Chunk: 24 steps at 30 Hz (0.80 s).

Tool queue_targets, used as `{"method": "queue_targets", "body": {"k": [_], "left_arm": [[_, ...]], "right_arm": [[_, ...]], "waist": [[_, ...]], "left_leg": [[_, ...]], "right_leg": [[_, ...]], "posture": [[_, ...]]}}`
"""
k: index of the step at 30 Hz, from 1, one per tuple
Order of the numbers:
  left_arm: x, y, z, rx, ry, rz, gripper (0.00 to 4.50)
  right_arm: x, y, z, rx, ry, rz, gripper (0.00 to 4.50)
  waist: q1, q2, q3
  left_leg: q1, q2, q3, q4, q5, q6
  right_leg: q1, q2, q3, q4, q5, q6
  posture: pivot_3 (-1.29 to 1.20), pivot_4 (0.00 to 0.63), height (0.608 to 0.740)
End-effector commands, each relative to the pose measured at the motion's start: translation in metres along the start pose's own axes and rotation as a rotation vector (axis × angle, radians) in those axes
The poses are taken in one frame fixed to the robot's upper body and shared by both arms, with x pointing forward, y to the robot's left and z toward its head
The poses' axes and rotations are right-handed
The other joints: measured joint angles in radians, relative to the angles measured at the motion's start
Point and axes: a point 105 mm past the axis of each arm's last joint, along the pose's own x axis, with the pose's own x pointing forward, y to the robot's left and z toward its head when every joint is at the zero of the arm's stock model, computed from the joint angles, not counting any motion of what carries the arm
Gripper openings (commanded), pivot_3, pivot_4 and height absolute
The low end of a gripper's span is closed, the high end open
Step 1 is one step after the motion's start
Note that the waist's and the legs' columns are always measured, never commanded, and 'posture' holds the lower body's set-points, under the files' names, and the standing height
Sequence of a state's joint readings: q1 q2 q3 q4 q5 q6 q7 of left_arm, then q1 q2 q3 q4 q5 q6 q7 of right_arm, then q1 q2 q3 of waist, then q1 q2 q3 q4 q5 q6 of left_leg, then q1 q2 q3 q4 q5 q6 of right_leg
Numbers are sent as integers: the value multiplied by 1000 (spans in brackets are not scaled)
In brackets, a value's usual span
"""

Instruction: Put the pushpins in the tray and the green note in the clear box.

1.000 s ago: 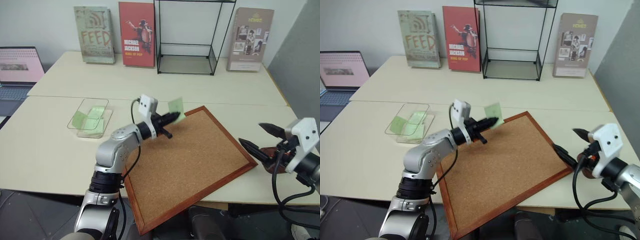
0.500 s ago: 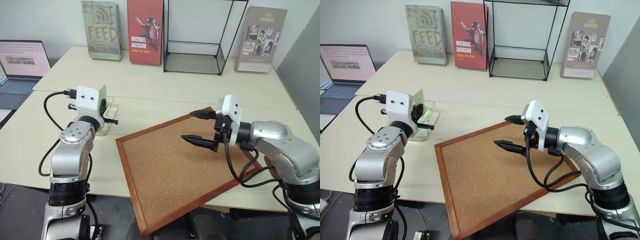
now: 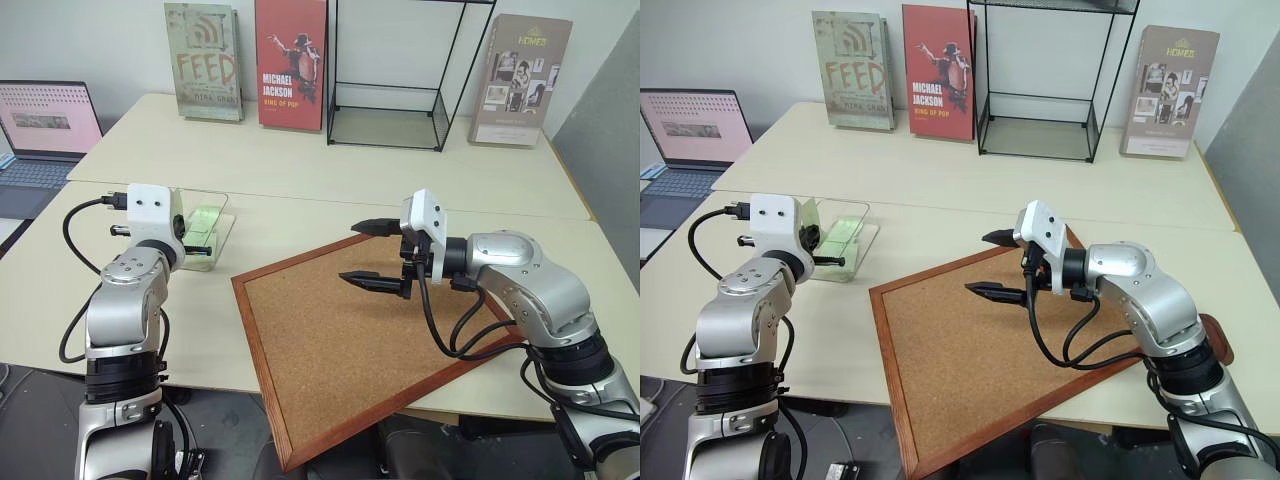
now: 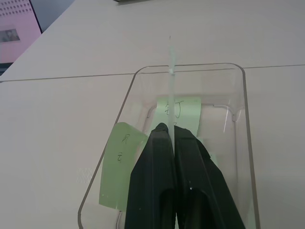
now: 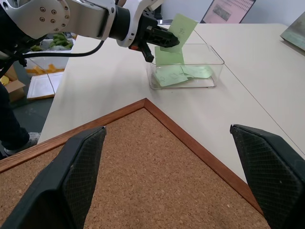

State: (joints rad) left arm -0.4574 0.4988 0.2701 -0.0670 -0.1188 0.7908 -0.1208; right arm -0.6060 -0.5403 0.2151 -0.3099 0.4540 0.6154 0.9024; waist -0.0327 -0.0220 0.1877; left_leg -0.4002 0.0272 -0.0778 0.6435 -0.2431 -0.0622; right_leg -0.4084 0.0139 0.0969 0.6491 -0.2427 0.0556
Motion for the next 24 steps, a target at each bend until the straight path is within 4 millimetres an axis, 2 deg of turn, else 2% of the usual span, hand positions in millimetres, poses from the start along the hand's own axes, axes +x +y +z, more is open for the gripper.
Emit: {"method": "queue_targets", "body": {"k": [1,9,12,16,18,21,24], "left_arm": [[-2,2,15,-8,-45,7,767],[-2,3,19,-12,-47,18,2181],[-1,2,25,-11,-72,23,2868],[-2,-3,43,-26,-169,20,2868],[-6,-21,55,-66,-245,-61,2868],[-15,-48,62,-111,-291,-226,2868],[-25,-69,69,-131,-338,-373,2868]], "right_arm": [[-1,2,15,-55,-28,19,4500],[0,3,14,-57,-25,23,4500],[0,1,16,-58,-32,15,4500],[-2,0,19,-61,-49,-7,4500],[-5,-3,21,-79,-67,-50,4500],[-15,-10,24,-95,-105,-159,4500],[-26,-6,19,-71,-117,-228,4500]], "waist": [[0,0,0],[0,0,0],[0,0,0],[0,0,0],[3,0,0],[3,0,0],[2,0,0]], "left_leg": [[0,0,0,0,0,0],[0,0,0,0,0,0],[0,0,0,0,0,0],[0,0,0,0,0,0],[0,0,0,0,0,0],[-1,0,0,0,0,0],[-1,0,0,0,0,0]], "right_leg": [[0,0,0,0,0,0],[0,0,0,0,0,0],[0,0,0,0,0,0],[0,0,0,0,0,0],[0,0,0,0,0,0],[0,-1,0,0,0,0],[0,-1,0,0,0,0]], "posture": [[0,150,740],[0,150,740],[0,150,740],[0,150,740],[0,150,740],[0,150,740],[0,150,740]]}}
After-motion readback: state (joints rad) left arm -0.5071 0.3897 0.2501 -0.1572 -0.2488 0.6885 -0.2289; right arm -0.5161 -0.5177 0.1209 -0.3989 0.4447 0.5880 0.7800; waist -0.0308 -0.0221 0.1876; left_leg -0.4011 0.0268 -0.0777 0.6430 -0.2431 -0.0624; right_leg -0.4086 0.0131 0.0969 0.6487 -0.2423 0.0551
